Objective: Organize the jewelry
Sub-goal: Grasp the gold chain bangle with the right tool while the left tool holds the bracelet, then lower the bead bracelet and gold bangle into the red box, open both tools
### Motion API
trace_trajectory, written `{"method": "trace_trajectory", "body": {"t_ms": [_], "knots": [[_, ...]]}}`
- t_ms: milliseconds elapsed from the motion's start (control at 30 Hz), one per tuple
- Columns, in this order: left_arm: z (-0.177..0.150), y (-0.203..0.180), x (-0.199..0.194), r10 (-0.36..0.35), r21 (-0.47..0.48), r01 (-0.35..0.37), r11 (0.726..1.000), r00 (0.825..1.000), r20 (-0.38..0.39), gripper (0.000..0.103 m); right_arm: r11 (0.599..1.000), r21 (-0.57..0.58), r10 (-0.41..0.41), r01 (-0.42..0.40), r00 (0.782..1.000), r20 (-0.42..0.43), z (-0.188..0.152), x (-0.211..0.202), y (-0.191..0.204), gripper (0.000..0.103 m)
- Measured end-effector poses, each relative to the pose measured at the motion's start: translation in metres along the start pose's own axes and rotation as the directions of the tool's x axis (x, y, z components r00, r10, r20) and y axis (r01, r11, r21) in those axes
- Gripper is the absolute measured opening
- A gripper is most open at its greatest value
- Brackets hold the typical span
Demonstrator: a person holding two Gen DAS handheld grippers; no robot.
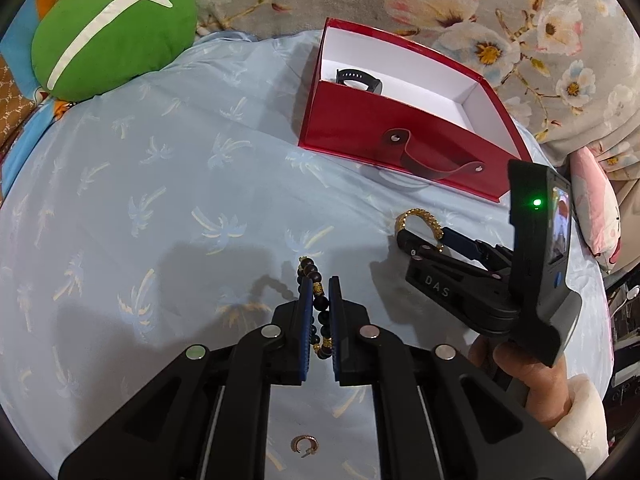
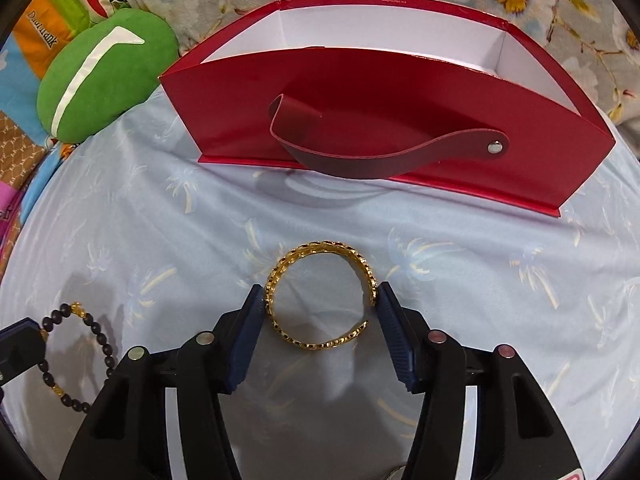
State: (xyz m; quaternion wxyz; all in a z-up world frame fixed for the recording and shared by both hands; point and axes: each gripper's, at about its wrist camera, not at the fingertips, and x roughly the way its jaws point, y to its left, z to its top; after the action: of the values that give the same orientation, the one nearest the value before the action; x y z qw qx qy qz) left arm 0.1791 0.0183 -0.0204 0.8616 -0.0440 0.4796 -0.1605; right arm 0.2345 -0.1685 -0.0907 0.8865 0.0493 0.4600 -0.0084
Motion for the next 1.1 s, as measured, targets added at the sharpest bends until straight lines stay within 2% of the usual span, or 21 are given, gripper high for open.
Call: {"method": "trace_trajectory", "body": {"t_ms": [200, 667, 933, 1100], "knots": [[-0.001, -0.004, 0.002, 0.0, 0.013, 0.0, 1.0, 1.0, -0.003, 0.007, 0.998, 0.054, 0.019, -0.021, 0.999, 0.03, -0.004, -0.02, -0.015, 0.055], [0.009, -0.039, -0.013, 0.006, 0.088, -0.009, 0.996, 0.999, 0.04, 0.007, 0.992, 0.126, 0.005, -0.023, 0.99, 0.143, -0.016, -0.119, -0.049, 0.055], [0.043, -0.063, -0.033, 0.0, 0.132, -0.018, 0.991, 0.991, 0.136, 0.007, 0.992, 0.127, -0.007, -0.025, 0.971, 0.241, 0.002, -0.157, -0.068, 0.055], [0.076, -0.075, -0.047, -0.006, 0.151, -0.027, 0.988, 0.976, 0.219, 0.007, 0.993, 0.118, -0.014, -0.022, 0.955, 0.297, 0.028, -0.168, -0.078, 0.055]]}}
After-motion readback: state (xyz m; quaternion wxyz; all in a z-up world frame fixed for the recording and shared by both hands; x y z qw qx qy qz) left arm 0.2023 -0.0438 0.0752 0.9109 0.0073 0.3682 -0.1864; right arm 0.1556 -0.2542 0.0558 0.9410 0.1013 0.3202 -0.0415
